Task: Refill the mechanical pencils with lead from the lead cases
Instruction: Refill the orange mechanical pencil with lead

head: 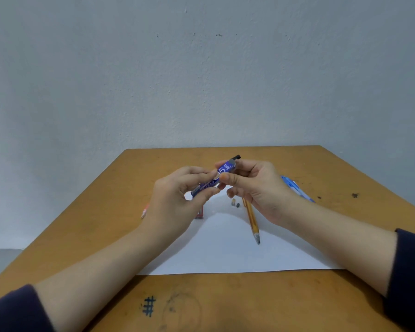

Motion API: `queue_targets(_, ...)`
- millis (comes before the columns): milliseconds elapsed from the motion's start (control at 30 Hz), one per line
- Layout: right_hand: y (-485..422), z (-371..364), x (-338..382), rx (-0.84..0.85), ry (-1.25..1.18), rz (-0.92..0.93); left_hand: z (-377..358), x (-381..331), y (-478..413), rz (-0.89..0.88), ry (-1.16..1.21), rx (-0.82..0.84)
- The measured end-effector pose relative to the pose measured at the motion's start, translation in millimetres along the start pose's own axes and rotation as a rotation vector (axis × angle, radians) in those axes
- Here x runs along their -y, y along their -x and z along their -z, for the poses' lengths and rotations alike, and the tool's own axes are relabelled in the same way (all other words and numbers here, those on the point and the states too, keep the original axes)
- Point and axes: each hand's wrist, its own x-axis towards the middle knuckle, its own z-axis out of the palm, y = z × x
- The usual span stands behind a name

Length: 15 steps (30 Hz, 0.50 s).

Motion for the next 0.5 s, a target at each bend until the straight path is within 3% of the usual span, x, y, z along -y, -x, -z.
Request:
queue_targets(167,-1.5,2.2,0.8,-0.096,0.09,0.055,-2.0,-2.4,2.7,0.187,0.022,0.12)
queue_targets(300,-2.9,2.5,0.2,-0.154,0.109,0.095,-0.5,-12.7,1.8,0.368,0.233,0.151)
queue_targets(400,-4.6,2.9,-1.7,-0.216,0.175,0.168,-1.5,-17.8,-0.9,0.562,0.488,0.105)
queue_targets(500,-6.3,7.3,-4.1,-0.281,0.384,0.326,-1.9,-20.6,-7.0,0.882,0.883,0.031)
